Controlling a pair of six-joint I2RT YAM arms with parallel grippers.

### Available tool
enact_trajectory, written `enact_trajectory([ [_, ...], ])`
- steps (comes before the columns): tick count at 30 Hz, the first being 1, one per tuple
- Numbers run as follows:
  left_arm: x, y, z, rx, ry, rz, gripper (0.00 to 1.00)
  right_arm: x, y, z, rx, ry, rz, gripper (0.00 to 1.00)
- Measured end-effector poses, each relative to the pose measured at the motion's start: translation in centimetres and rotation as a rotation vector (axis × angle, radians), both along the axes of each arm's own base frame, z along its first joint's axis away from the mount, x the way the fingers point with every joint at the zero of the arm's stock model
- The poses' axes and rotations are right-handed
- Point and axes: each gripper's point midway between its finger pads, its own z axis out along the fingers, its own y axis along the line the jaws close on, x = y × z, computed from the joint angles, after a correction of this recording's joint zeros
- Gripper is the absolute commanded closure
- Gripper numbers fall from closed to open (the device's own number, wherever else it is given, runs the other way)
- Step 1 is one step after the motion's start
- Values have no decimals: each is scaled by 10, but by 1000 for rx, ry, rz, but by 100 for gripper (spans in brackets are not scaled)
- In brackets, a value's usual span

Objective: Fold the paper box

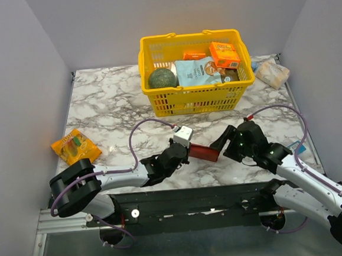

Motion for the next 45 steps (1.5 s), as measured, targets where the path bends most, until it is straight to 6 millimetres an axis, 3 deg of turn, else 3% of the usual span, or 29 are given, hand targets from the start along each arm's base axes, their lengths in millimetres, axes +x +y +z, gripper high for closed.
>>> enact_trajectory([
  [5,0,0,0,0,0,0,100,-1,4,-4,44,15,-15,29],
  [14,0,0,0,1,0,0,100,-9,5,-26,74,69,-36,33],
  [20,0,0,0,1,0,0,100,-7,7,-19,90,40,-20,23],
  [28,0,0,0,1,1,0,100,-3,8,4,135,-40,-18,23],
  [45,0,0,0,-2,4,2,100,3,7,-10,160,26,-87,22],
])
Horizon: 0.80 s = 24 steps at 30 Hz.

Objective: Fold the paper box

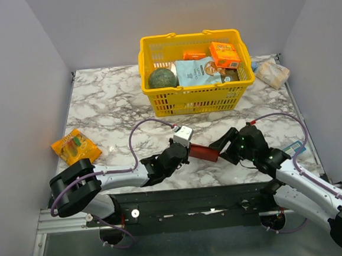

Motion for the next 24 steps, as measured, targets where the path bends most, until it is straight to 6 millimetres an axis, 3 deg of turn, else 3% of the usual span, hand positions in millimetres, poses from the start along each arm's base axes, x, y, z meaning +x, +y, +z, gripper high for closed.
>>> enact_trajectory([
  [10,0,0,0,0,0,0,100,-3,0,-12,24,27,-17,30],
  [14,0,0,0,0,0,0,100,-3,1,-13,33,27,-16,40],
  [24,0,2,0,6,-1,5,100,-2,2,-16,41,17,-15,49],
])
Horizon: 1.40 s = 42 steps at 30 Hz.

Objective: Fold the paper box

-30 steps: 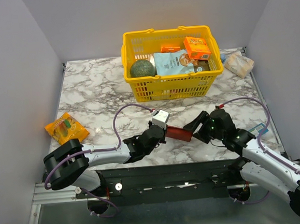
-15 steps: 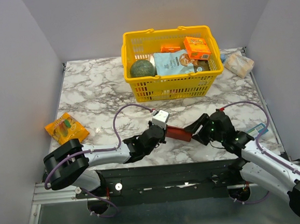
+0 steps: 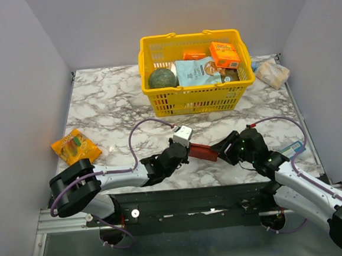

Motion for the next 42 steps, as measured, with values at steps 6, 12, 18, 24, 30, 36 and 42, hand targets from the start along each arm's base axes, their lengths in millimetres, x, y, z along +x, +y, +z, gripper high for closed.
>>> enact_trajectory([
  [6,1,1,0,5,-3,5,100,1,1,-1,11,-5,-6,53],
  [12,0,4,0,14,-4,10,87,1,1,-2,35,-11,-20,55],
  [18,-6,7,0,15,-2,-4,68,3,2,-3,54,-12,-33,57],
  [24,-30,22,-26,83,62,-74,56,3,2,-4,71,-6,-47,59],
  [30,-54,49,-60,199,141,-134,52,3,2,-5,81,1,-58,61],
  [36,-56,42,-41,123,134,-159,41,3,2,-6,85,0,-63,67],
  [42,-35,37,-1,-75,163,-95,25,5,1,-7,84,-5,-70,71],
])
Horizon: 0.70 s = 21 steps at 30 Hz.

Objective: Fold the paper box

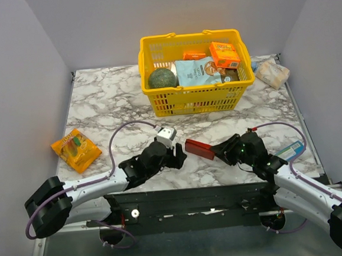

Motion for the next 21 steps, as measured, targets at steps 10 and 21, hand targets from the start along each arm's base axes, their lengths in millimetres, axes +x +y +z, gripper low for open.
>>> enact_trajectory([
  [10,57,-2,53,-311,82,144,25,0,0,-1,-1,-3,-2,71],
  [21,71,-29,30,-386,215,106,36,0,0,-1,-2,-3,-2,71],
])
